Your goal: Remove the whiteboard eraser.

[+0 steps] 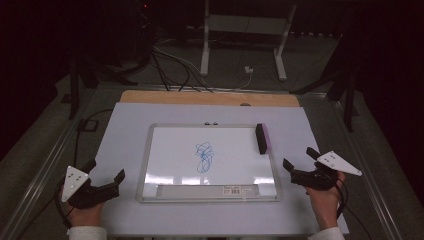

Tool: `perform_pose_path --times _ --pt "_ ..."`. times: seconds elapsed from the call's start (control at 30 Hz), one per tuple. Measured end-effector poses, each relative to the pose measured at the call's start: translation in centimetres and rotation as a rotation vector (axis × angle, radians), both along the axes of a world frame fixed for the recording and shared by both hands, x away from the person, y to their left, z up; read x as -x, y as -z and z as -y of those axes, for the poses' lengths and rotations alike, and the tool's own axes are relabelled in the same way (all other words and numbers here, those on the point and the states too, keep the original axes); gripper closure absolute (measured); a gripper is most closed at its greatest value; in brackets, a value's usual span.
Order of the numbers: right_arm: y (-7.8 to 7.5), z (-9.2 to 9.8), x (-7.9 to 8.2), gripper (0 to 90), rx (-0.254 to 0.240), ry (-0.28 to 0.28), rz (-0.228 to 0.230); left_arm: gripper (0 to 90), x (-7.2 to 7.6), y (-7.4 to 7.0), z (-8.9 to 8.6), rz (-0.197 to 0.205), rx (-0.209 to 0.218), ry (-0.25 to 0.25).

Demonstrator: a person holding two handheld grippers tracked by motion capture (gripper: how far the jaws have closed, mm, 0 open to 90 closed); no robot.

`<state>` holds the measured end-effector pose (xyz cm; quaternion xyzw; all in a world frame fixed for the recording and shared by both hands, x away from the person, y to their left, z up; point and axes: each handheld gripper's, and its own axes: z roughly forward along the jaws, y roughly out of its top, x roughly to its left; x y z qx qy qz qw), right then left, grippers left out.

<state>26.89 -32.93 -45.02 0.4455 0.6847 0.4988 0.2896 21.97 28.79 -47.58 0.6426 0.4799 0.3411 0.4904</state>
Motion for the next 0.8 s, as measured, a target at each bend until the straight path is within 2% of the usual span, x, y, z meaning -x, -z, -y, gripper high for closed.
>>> perform_pose_path --times 0.23,0.4,0.6,0.8 --pt "-0.2 -0.6 -1.4 1.7 -0.005 -0.003 -0.005 0.6 0.0 0.3 -0.3 -0.028 0.016 -0.021" --pt "-0.3 -0.9 -2.6 1.7 -0.011 -0.001 -0.014 0.6 0.1 0.4 -0.2 -0.024 -0.005 -0.023" --pt "-0.1 -1.4 -4.1 1.7 0.001 0.002 -0.035 0.6 0.0 0.7 -0.4 -0.027 -0.002 -0.033" --pt "0.1 -1.8 -5.0 1.7 0.005 0.003 -0.056 0.6 0.2 0.7 -0.6 -0.023 -0.006 -0.058"
